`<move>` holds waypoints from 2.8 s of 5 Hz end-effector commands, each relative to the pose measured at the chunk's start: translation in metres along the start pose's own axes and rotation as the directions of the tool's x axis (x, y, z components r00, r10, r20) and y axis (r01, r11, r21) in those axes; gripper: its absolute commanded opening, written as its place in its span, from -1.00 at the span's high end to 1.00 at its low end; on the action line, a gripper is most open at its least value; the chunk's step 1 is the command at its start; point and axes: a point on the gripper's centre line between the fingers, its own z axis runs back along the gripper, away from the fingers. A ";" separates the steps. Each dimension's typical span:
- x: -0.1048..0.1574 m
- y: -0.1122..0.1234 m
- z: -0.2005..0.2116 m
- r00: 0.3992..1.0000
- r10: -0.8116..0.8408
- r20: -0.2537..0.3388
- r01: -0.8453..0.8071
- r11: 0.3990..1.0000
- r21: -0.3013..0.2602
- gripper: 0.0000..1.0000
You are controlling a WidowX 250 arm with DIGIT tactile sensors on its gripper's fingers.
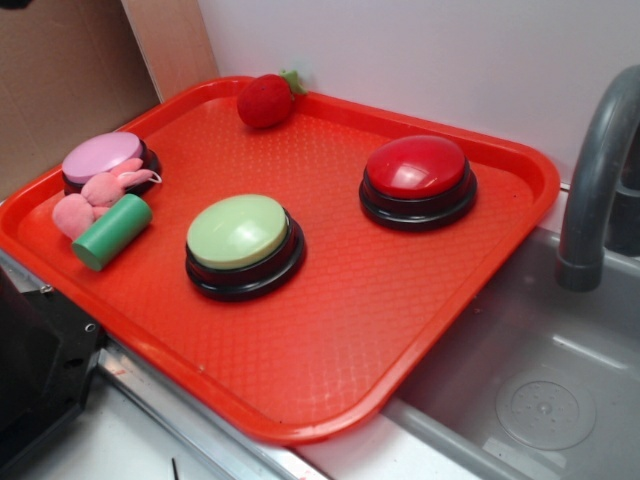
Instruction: Push the green button.
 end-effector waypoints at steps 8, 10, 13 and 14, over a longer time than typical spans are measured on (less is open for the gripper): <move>0.048 -0.019 -0.176 0.838 -0.537 -0.102 0.542 0.840 0.024 -1.00; 0.045 -0.017 -0.189 0.850 -0.520 -0.085 0.523 0.852 0.019 -1.00; 0.049 -0.020 -0.207 0.856 -0.506 -0.101 0.509 0.861 -0.001 -1.00; 0.051 -0.017 -0.198 0.858 -0.505 -0.095 0.506 0.862 -0.012 -1.00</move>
